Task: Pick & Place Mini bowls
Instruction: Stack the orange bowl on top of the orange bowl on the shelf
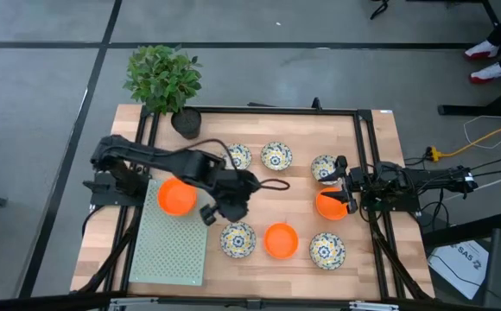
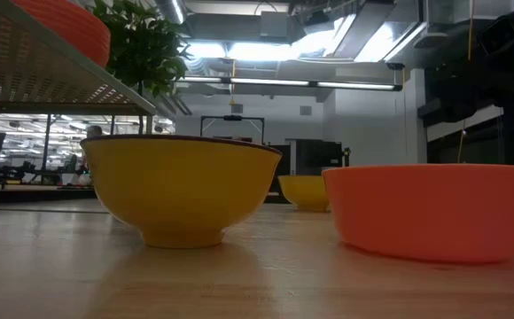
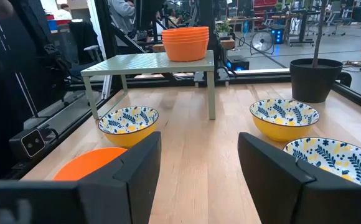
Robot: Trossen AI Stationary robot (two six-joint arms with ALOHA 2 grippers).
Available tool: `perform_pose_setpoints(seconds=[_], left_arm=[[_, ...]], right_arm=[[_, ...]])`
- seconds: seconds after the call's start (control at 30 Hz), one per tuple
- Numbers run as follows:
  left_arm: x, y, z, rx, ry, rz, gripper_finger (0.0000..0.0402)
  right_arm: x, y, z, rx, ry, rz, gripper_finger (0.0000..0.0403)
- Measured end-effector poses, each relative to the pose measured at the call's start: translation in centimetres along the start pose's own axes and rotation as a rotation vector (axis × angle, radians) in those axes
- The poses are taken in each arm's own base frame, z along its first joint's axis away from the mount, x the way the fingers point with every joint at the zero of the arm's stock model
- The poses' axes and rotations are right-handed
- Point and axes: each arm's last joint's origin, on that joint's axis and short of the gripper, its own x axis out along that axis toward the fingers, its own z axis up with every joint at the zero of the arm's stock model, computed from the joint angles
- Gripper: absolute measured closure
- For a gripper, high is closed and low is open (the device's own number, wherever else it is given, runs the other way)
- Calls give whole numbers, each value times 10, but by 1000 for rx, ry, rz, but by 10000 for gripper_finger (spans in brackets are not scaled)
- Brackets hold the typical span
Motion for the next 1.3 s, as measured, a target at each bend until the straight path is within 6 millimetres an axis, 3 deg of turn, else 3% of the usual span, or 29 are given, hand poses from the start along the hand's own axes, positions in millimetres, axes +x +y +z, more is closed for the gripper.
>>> perform_pose_setpoints(seconds=[0.57, 0.87, 1.3], left_arm=[[77, -9, 30, -5, -28, -31, 300], [100, -20, 45, 44, -60, -22, 300], [147, -21, 47, 116, -36, 9, 300]], right_arm=[[0, 0, 0, 0, 0, 0, 190], [0, 0, 0, 0, 0, 0, 190], [0, 0, 0, 0, 0, 0, 190]])
